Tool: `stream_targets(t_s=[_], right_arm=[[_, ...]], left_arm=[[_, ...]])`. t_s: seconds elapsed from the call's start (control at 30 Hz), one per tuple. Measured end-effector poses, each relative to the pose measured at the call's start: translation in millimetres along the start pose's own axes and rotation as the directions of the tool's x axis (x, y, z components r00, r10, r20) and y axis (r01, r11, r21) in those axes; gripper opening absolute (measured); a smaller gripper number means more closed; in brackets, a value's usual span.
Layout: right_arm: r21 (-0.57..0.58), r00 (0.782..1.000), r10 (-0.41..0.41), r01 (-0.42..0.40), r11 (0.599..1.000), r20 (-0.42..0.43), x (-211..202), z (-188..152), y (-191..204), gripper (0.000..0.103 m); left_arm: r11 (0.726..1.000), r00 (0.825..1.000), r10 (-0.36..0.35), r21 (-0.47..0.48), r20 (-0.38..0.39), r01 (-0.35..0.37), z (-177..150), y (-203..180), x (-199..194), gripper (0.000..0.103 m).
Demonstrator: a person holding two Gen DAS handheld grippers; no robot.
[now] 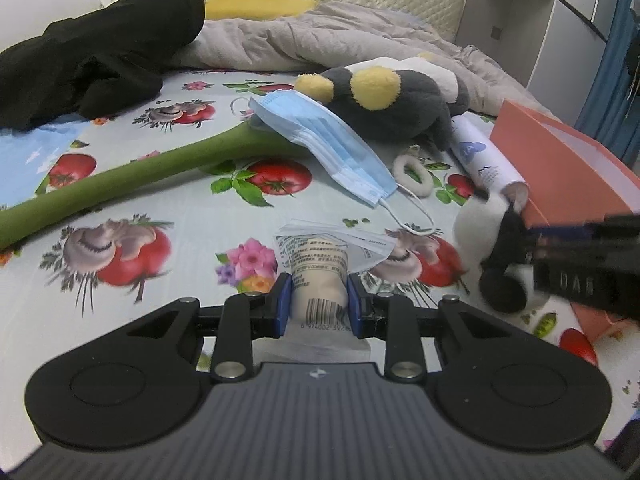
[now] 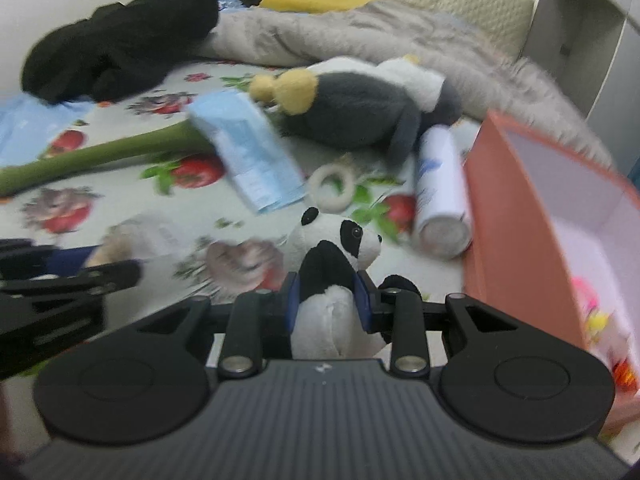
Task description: Organize soft objects
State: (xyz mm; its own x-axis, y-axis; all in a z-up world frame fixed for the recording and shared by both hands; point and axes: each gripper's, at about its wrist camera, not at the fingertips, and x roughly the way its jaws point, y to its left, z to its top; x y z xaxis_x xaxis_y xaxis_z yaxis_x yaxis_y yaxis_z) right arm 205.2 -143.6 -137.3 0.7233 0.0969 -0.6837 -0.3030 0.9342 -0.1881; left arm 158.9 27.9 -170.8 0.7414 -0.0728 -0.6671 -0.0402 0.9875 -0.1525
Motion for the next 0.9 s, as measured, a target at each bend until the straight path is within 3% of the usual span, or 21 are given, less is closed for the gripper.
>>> stream_targets(t_s=[0.23, 0.37, 0.67, 0.9], right_arm=[[0.094, 0.988, 0.140, -0.134, 0.987, -0.070, -24.6, -26.8, 6.8, 0.037], [0.120, 0.984, 0.164, -0.155, 0.981, -0.073, -32.4, -33.5, 2.7, 0.059], [0.080, 0.977, 0.213, -0.211, 0.974, -0.017, -39.5, -29.0, -13.7, 0.058], [0.026, 0.979, 0.200, -0.199, 0.980, -0.049, -21.5, -26.3, -3.5, 0.054]], left_arm=[[1.000, 1.000, -0.017, -0.015, -0.014, 0.017, -13.6, -9.2, -18.8, 0.034], [1.000, 0.999, -0.029, -0.007, -0.021, 0.029, -18.1, -14.1, -22.4, 0.034], [1.000, 0.999, -0.030, -0.007, -0.044, 0.030, -21.9, -13.5, -15.3, 0.034], [0.999, 0.998, -0.024, -0.028, -0.056, 0.022, -24.0, -8.7, -10.9, 0.034]])
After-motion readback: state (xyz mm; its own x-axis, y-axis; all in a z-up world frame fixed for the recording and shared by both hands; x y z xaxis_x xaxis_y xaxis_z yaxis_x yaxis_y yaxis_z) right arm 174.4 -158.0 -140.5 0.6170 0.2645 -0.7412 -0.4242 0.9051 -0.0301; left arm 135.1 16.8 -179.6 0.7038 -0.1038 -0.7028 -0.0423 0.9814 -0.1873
